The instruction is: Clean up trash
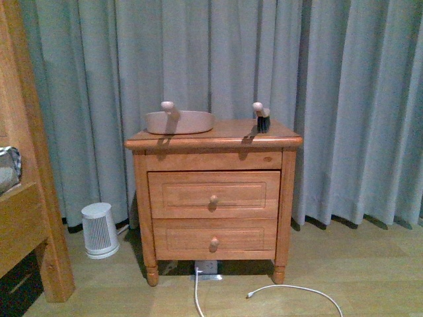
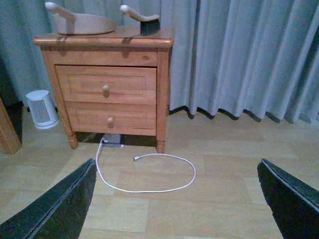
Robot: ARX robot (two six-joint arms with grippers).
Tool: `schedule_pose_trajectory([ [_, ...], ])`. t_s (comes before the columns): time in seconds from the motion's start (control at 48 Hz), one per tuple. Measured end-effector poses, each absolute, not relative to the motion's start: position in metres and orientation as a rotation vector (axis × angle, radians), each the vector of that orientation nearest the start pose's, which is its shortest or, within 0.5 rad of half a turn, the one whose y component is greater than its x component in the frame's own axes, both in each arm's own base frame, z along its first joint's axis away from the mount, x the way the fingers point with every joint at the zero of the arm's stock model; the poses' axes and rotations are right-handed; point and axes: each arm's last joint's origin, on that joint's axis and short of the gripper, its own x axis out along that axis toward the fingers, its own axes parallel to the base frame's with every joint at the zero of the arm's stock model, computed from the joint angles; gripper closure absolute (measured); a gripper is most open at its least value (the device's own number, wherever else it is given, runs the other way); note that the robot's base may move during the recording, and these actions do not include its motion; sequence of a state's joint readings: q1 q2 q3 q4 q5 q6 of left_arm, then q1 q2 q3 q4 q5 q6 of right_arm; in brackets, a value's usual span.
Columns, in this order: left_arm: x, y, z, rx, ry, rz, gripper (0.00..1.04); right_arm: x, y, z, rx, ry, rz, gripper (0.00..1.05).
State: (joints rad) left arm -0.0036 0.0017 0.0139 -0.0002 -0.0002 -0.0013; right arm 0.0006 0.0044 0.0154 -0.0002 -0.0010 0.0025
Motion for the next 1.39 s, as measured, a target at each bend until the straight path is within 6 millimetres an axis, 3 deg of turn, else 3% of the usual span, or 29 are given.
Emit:
schedule_pose_trajectory([
  [1.395,0.0969,-0.0003,0.1681,-0.001,-0.012,-0.003,0.08,0.097,0.0001,0.1684,0.003,-0.011,0.002,0.07],
])
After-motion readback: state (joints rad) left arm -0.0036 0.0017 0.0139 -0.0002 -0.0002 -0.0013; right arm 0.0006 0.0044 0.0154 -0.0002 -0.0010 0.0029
